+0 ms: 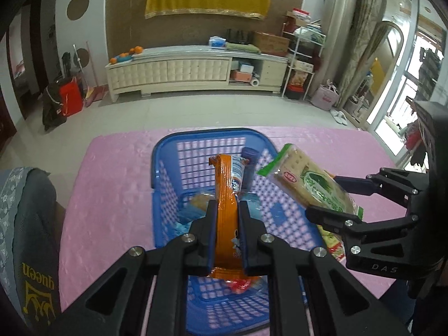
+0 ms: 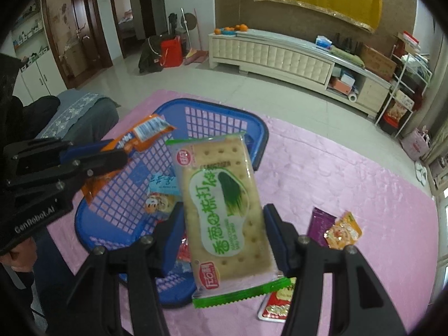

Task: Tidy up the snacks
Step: 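Lift both held snacks and carry them over the blue basket, then open the left tool to drop the sausage stick while the right tool releases the cracker packet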

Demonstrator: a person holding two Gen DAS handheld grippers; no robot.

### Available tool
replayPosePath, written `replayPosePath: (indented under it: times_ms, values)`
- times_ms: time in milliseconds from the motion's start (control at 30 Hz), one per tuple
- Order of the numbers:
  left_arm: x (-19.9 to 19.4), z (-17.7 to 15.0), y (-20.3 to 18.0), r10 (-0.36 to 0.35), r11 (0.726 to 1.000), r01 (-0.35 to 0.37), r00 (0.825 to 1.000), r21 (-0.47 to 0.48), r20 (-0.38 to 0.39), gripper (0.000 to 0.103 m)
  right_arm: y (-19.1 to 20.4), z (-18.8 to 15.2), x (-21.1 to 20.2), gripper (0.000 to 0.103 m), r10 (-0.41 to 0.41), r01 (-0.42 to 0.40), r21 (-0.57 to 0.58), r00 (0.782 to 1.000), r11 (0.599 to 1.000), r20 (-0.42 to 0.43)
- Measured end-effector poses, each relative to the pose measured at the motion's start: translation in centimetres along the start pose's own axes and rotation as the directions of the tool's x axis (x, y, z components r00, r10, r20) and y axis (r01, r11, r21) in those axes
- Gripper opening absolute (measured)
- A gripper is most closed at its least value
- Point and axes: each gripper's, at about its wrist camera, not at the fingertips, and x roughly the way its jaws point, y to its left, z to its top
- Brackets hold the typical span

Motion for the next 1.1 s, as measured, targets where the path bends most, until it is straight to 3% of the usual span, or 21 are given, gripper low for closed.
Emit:
replayPosePath:
  times_ms: [467, 500, 533, 600, 900, 1100]
  values:
    - [4.1, 1.2, 1.8, 0.012, 0.999, -0.012, 1.000, 0.040, 0.001, 0.013, 0.5, 1.2, 2.8, 0.060, -0.014, 0.013, -0.031, 1.000, 0.999, -0.027]
    - [4.3, 1.0, 1.7, 0.030, 0.998, -0.030, 1.000, 0.058, 0.002, 0.018, 0.6, 1.2, 2.8, 0.060, -0.016, 0.015, -0.032, 0.999, 0.999, -0.028]
    - [4.4, 1.0, 1.6, 0.046, 0.996, -0.046, 0.999, 0.074, -0.001, 0.035, 0.6, 1.2, 2.8, 0.060, -0.020, 0.019, -0.034, 0.999, 0.999, -0.029]
    - [4.2, 0.7, 1.6, 0.056, 0.994, -0.055, 0.998, 0.096, -0.009, 0.059, 0.7, 1.1, 2.7, 0.060, -0.022, 0.021, -0.039, 0.999, 0.999, -0.032]
    - [1.5, -0.3, 2.2, -0.004, 0.998, 0.005, 1.000, 0.055, -0.030, 0.064, 1.4, 0.9, 1.4, 0.060, 0.015, -0.016, -0.045, 1.000, 0.999, -0.028]
    - [-1.0, -1.3, 2.6, 0.009, 0.999, -0.009, 1.000, 0.033, -0.017, 0.066, 2.7, 0.8, 0.3, 0.060, 0.045, -0.046, -0.081, 0.999, 0.996, -0.018]
